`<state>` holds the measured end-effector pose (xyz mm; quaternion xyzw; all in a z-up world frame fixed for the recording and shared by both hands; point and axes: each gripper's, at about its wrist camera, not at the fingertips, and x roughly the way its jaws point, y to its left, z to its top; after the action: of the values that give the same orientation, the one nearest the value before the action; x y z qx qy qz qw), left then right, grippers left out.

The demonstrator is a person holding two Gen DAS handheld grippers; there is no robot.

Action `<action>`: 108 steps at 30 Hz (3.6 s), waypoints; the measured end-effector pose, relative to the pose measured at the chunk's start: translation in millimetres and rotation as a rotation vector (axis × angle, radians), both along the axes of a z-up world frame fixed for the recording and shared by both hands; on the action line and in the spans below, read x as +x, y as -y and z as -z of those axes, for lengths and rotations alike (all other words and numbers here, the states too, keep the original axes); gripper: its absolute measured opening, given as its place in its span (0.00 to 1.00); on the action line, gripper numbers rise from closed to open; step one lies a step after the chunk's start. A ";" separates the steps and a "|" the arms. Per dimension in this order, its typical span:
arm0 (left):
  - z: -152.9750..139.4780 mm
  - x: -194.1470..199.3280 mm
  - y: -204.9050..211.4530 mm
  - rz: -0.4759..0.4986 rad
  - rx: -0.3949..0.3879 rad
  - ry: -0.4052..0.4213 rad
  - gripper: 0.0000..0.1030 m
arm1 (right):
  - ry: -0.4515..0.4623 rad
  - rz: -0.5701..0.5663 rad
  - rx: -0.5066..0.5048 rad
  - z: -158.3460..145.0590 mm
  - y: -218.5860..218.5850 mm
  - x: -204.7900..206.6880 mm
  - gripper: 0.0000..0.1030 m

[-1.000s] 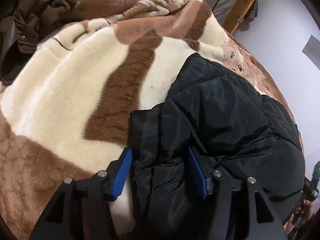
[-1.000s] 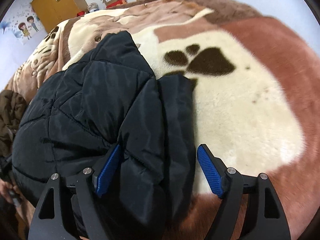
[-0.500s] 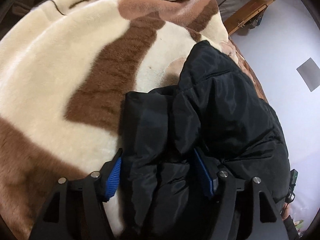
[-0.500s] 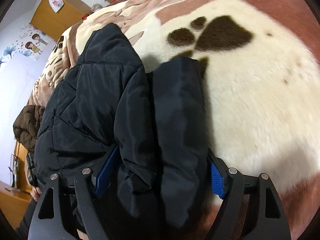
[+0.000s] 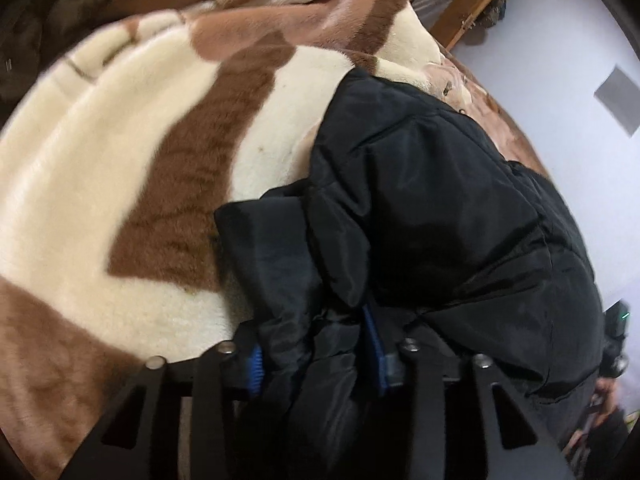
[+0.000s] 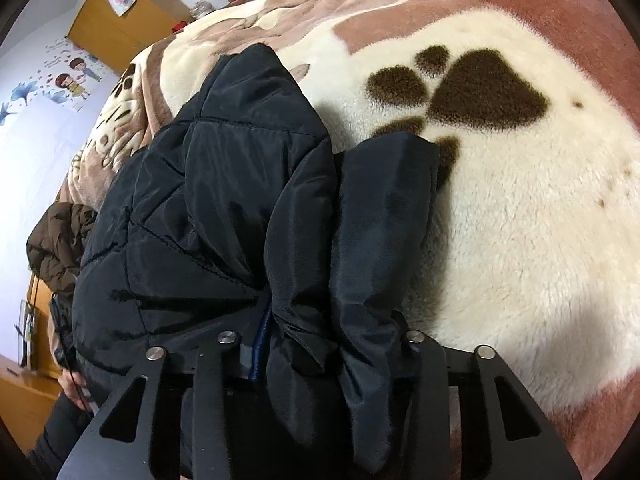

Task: Fold large clothes

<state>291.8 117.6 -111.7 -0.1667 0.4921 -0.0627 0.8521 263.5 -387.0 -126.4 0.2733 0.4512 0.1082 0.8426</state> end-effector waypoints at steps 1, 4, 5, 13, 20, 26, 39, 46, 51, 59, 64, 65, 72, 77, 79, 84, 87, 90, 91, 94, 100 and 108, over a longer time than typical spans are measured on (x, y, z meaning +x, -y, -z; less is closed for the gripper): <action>-7.0 -2.0 2.7 0.002 0.029 0.009 0.31 | 0.011 0.001 -0.020 -8.4 -2.5 -3.5 0.29; -32.4 -13.0 6.0 -0.002 0.067 0.054 0.27 | 0.047 0.007 -0.039 -32.4 -5.2 -17.1 0.25; -44.7 -20.1 5.9 -0.002 0.067 0.080 0.26 | 0.061 0.007 -0.040 -39.7 -5.3 -21.7 0.24; -115.8 -93.5 -0.6 -0.003 0.048 0.205 0.25 | 0.176 -0.020 -0.022 -95.5 -6.7 -90.4 0.23; -135.0 -155.7 -6.3 -0.006 0.031 0.220 0.25 | 0.183 -0.033 -0.010 -98.3 -13.3 -138.1 0.23; -136.6 -160.4 6.3 0.004 0.027 0.209 0.25 | 0.183 -0.015 -0.003 -98.2 -2.7 -149.4 0.23; -139.7 -42.8 82.4 0.087 -0.013 0.234 0.25 | 0.228 0.091 -0.053 -117.1 74.7 -74.5 0.23; -119.3 32.6 142.8 0.148 -0.018 0.235 0.26 | 0.211 0.156 -0.085 -102.2 130.6 -17.7 0.24; -69.9 66.1 173.1 0.149 0.013 0.178 0.27 | 0.128 0.218 -0.065 -58.1 168.3 11.6 0.28; -28.2 62.3 147.5 0.075 -0.029 0.065 0.44 | 0.091 0.284 -0.027 -45.9 177.3 -2.3 0.52; -62.4 41.8 129.4 0.028 0.018 0.121 0.42 | 0.140 0.341 -0.154 -85.6 172.1 -27.7 0.52; -70.1 38.3 124.9 0.009 0.024 0.142 0.42 | 0.160 0.365 -0.181 -92.6 172.6 -31.6 0.52; -104.9 48.6 177.8 0.121 0.090 0.243 0.42 | 0.226 0.297 -0.323 -121.4 131.9 -10.0 0.52; -74.1 81.9 225.8 0.187 0.212 0.208 0.43 | 0.127 0.245 -0.387 -83.1 128.3 34.5 0.52; -60.4 90.0 227.0 0.181 0.215 0.196 0.44 | 0.130 0.245 -0.398 -71.8 130.3 38.3 0.52; -61.0 91.2 221.3 0.174 0.200 0.201 0.44 | 0.136 0.247 -0.442 -78.0 124.6 35.8 0.52; -70.1 79.9 217.3 0.170 0.212 0.203 0.44 | 0.156 0.272 -0.421 -91.3 121.5 20.9 0.52; -81.8 59.8 206.8 0.164 0.202 0.213 0.43 | 0.189 0.295 -0.382 -106.2 115.9 -8.1 0.52; -86.3 51.4 203.9 0.162 0.200 0.218 0.43 | 0.197 0.297 -0.371 -109.6 112.9 -18.4 0.52; -100.0 18.6 196.6 0.160 0.178 0.235 0.43 | 0.220 0.297 -0.355 -118.3 96.6 -51.4 0.52; -118.4 -56.2 198.5 0.181 0.155 0.246 0.43 | 0.250 0.282 -0.352 -129.1 48.8 -122.7 0.52; -129.5 -146.6 209.9 0.235 0.160 0.240 0.44 | 0.275 0.226 -0.380 -139.0 -16.7 -197.9 0.52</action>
<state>145.2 -92.3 17.8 -0.0311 0.4063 -0.1422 0.9021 65.6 -370.3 12.7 0.1414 0.3113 -0.0373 0.9390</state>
